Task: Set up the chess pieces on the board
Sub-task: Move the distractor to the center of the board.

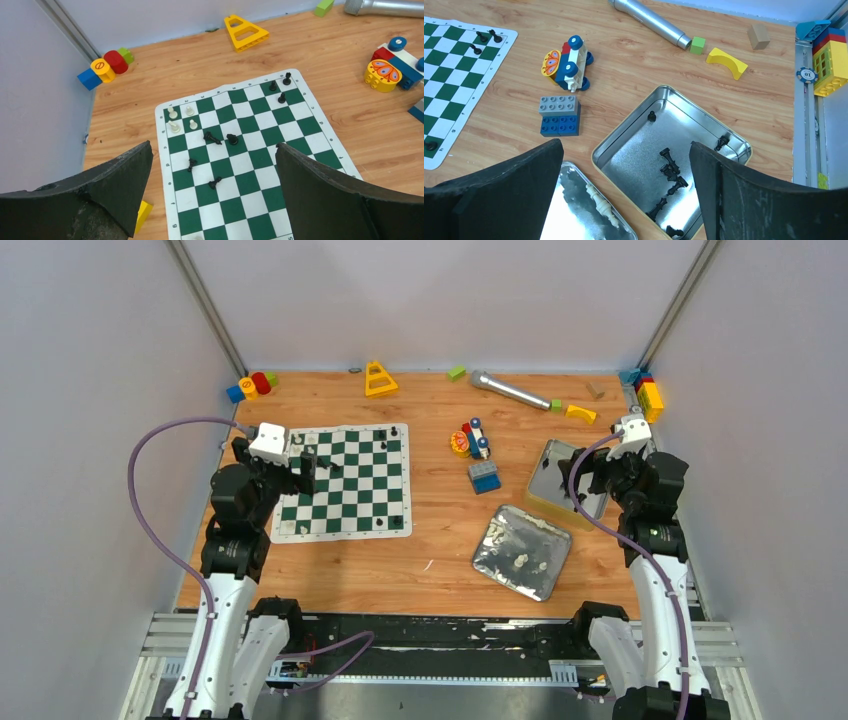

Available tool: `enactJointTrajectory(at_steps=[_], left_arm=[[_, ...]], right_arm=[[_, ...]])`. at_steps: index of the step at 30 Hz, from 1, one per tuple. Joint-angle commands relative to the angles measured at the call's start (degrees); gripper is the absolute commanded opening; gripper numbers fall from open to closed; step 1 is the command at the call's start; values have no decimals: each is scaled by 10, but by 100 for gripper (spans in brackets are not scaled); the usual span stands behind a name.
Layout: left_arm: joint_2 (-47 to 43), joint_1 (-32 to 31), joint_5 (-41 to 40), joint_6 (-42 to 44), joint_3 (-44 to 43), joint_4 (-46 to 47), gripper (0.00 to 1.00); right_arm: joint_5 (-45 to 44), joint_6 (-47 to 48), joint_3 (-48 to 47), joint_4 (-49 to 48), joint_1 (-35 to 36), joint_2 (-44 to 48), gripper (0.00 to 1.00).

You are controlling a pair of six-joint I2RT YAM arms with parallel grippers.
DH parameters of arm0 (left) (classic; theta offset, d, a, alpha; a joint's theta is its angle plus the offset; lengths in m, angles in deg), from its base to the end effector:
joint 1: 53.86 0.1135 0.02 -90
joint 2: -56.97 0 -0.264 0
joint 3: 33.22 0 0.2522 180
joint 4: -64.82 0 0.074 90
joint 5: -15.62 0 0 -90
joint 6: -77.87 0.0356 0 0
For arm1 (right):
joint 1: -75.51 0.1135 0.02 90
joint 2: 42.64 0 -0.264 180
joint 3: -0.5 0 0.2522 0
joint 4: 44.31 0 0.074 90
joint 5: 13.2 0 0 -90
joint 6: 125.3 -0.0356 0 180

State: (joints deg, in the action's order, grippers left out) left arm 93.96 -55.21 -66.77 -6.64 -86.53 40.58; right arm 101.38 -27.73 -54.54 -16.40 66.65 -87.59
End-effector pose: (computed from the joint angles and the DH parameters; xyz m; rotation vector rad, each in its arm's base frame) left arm 0.1593 -0.0085 0.3282 0.2003 1.6964 -0.0597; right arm 0.1828 -0.0135 0.3116 -0.2707 1.8379 0.2045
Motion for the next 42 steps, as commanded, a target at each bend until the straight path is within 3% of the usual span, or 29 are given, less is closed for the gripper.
enactJointTrajectory(at_steps=[1,16,21,24,28,32,42], left_arm=[[-3,4,-1,7,1,20,100],[-9,4,-1,12,-1,11,100],[-4,4,0,16,-3,7,100],[2,4,1,16,-4,6,100],[8,4,6,18,-4,5,100],[15,4,12,17,-4,4,100],[20,4,17,19,-3,4,100]], right_arm=[[16,0,-12,-12,2,1,100],[57,23,-12,0,2,2,100],[117,69,-17,39,3,-7,100],[98,90,-28,68,12,-28,100],[18,88,-35,82,47,-85,99],[-78,49,-48,44,108,-173,92],[-144,-32,-190,21,124,-412,67]])
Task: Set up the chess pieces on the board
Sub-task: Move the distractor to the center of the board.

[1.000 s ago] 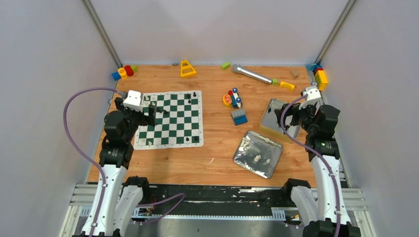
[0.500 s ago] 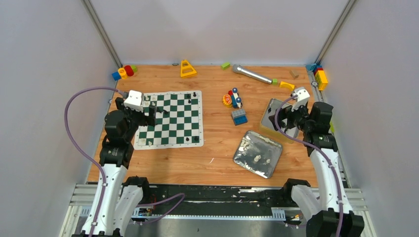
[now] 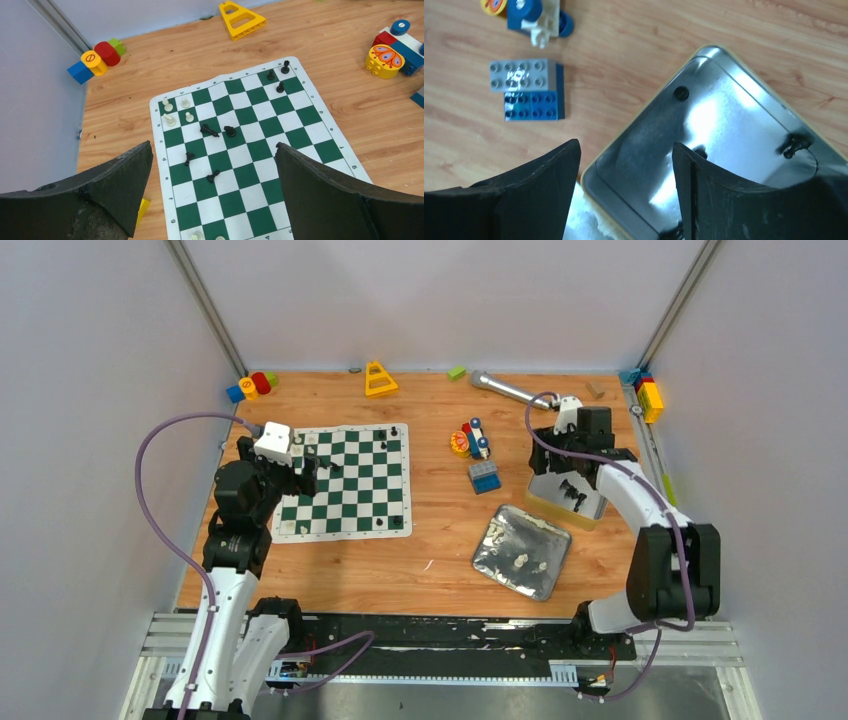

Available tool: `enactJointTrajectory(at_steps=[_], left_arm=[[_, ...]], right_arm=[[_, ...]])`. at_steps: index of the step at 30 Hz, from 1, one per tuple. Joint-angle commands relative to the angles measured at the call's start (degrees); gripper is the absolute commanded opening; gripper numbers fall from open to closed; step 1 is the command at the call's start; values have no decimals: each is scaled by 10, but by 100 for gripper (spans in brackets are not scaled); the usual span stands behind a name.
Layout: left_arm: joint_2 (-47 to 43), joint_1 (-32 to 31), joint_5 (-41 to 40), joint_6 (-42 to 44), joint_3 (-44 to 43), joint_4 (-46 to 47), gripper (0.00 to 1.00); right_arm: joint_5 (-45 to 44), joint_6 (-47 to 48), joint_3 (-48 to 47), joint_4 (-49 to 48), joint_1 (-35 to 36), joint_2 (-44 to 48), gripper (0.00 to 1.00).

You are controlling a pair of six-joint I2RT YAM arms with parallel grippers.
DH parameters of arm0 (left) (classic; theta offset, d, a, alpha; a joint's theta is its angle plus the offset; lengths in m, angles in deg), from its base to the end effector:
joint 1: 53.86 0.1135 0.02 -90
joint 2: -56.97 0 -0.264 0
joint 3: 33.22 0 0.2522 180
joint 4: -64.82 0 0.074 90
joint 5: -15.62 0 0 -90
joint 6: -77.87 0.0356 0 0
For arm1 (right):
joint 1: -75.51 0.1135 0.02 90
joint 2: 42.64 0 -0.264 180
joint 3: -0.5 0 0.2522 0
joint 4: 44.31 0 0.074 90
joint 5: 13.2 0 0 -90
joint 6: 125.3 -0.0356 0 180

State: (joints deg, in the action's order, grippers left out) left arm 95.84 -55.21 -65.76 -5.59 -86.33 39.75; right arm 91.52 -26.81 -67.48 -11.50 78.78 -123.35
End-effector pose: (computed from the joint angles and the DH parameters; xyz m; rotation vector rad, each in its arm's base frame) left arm 0.1660 -0.0092 0.3207 0.2298 1.7430 -0.0664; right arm 0.2983 0.0261 0.2411 -0.3632 2.3190 0.2588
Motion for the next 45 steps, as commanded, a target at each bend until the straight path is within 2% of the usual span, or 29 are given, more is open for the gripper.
enactJointTrajectory(at_steps=[1,5,8,15,23,30,35,42,45], left_arm=[[1,4,8,9,-4,12,100],[1,4,9,10,-3,14,100],[2,4,9,12,-1,15,100],[6,4,8,13,0,16,100],[10,4,8,14,0,15,100],[13,4,10,13,-1,14,100],[15,4,12,14,-1,14,100],[15,4,14,14,-1,14,100],[16,4,15,14,0,14,100]], right_arm=[[-46,-45,-72,-25,4,-72,65],[-41,-43,-96,-23,18,-116,61],[-22,-28,-104,-25,46,-121,61],[-30,27,-100,-36,139,-123,75],[-108,69,-127,-37,210,-224,83],[-210,94,-199,-38,204,-307,81],[-227,123,-281,-36,170,-352,79],[-251,151,-442,-2,115,-458,79],[-243,139,-480,19,101,-464,80]])
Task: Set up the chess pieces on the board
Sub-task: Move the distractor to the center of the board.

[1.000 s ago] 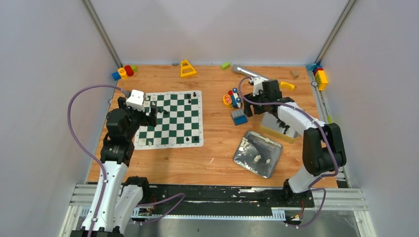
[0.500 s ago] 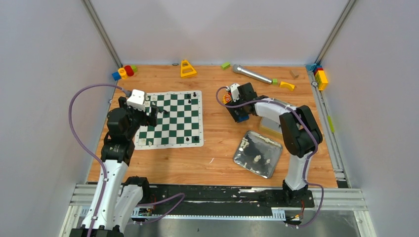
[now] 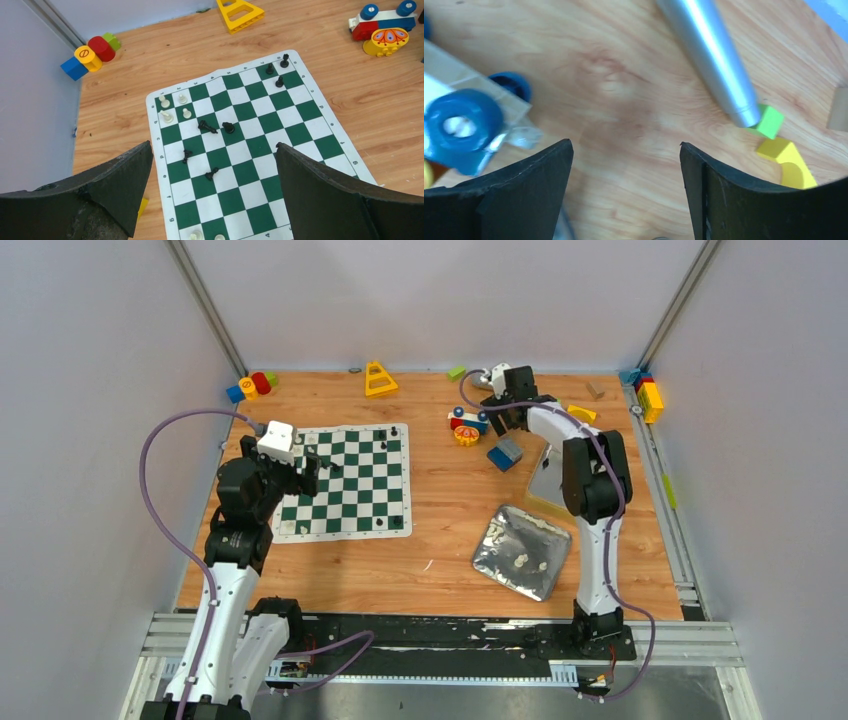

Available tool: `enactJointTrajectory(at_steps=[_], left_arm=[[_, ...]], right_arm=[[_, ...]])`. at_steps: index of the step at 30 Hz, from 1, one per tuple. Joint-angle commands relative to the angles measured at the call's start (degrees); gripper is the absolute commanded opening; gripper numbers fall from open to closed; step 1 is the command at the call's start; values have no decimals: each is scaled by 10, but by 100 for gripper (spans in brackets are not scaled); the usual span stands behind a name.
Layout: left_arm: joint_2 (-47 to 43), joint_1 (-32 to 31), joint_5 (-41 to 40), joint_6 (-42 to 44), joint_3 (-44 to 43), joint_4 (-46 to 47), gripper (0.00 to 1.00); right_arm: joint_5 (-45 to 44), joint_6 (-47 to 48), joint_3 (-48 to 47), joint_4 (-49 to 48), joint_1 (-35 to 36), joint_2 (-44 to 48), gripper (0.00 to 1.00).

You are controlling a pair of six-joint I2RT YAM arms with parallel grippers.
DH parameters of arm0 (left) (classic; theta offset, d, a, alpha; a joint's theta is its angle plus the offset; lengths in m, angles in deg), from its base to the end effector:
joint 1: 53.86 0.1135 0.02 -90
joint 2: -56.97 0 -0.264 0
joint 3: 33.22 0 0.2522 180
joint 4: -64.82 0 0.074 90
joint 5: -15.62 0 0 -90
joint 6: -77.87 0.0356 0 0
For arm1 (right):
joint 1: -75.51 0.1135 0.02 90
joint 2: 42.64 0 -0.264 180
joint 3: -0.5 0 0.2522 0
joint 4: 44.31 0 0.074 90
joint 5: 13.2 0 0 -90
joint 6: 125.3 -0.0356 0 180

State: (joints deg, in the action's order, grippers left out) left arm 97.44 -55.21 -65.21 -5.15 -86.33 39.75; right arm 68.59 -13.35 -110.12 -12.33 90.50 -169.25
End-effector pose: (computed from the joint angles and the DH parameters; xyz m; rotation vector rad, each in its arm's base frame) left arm 0.1717 -0.0097 0.3165 0.2439 1.7688 -0.0724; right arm 0.4776 0.1226 0.1748 -0.7000 2.3053 -0.2287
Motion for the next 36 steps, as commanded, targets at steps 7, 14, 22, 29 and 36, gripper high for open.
enactJointTrajectory(at_steps=[7,14,22,29,36], left_arm=[[-1,4,15,10,3,18,100],[-3,4,19,10,3,18,100],[-3,4,19,13,4,18,100],[-2,4,19,13,4,18,100],[-3,4,19,12,4,18,100]], right_arm=[[137,-39,45,60,-20,140,84],[177,-22,157,72,-18,209,84],[157,5,168,79,-18,161,78],[125,22,104,78,-20,100,54],[83,26,-26,81,-25,20,40]])
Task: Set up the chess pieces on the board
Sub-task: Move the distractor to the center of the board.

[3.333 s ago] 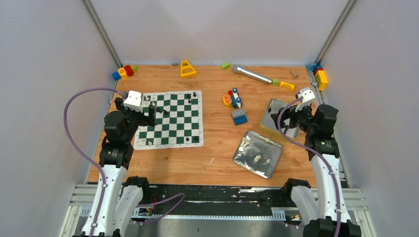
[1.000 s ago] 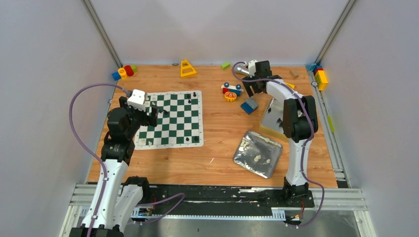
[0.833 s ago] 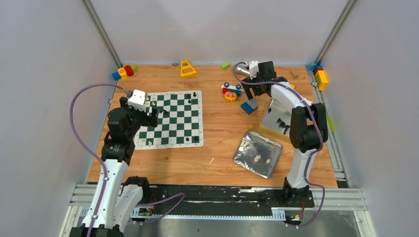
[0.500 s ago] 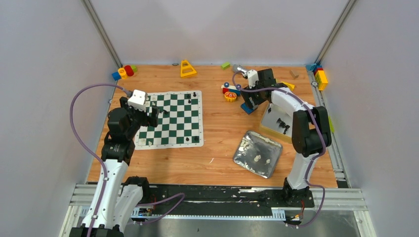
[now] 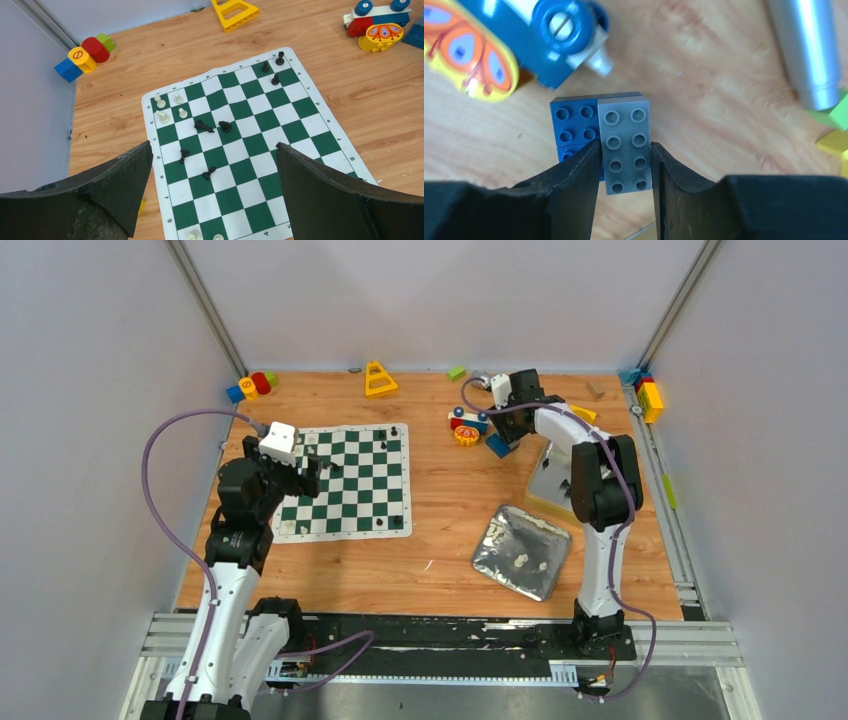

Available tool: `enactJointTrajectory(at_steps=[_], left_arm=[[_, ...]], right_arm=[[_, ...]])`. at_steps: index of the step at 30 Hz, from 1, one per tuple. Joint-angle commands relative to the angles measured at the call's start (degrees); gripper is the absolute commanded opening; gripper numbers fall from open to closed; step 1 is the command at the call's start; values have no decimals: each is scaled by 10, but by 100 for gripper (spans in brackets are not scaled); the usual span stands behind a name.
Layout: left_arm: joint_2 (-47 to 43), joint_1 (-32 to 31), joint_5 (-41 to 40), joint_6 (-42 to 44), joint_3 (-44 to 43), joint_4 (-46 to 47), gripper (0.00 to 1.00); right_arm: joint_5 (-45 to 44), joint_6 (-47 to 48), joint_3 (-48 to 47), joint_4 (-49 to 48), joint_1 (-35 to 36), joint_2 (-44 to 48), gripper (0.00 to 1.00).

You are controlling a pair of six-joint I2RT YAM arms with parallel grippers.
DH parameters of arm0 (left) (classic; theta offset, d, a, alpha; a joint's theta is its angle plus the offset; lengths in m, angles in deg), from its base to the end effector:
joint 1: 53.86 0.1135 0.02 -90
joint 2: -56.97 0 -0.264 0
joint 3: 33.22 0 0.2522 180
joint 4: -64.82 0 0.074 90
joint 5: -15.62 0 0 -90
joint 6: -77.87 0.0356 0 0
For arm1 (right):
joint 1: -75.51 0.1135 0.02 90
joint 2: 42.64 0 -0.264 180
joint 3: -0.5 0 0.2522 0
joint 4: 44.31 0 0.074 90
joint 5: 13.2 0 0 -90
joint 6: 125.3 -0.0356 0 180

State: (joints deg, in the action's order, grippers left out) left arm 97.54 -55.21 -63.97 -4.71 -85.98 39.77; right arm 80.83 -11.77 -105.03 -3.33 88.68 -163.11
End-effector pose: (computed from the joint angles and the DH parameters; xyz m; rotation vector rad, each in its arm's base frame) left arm 0.1721 -0.0105 0.3142 0.2662 1.7725 -0.0871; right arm 0.4463 0.1070 0.1853 -0.8266 2.4052 0.0187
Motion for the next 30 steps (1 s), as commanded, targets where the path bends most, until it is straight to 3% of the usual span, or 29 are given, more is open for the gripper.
enactJointTrajectory(at_steps=[1,5,8,11,14,18,22,30], left_arm=[[-4,4,6,8,1,18,100],[-5,4,9,6,-1,17,100],[-5,4,11,6,-1,17,100],[-6,4,12,6,-1,16,100],[-7,4,15,5,-1,17,100],[-7,4,21,4,-2,16,100],[-6,4,28,2,-2,16,100],[-12,4,31,1,-3,15,100]], right_arm=[[-61,9,-100,-7,-8,-53,40],[-100,-4,-179,-3,-13,-84,41],[-110,-22,-198,-1,-19,-71,49],[-77,-52,-165,2,-28,-23,66],[-51,-80,-93,5,-38,43,74],[-1,-113,21,4,-46,137,76],[-6,-143,105,5,-52,195,75],[-13,-166,146,9,-68,179,68]])
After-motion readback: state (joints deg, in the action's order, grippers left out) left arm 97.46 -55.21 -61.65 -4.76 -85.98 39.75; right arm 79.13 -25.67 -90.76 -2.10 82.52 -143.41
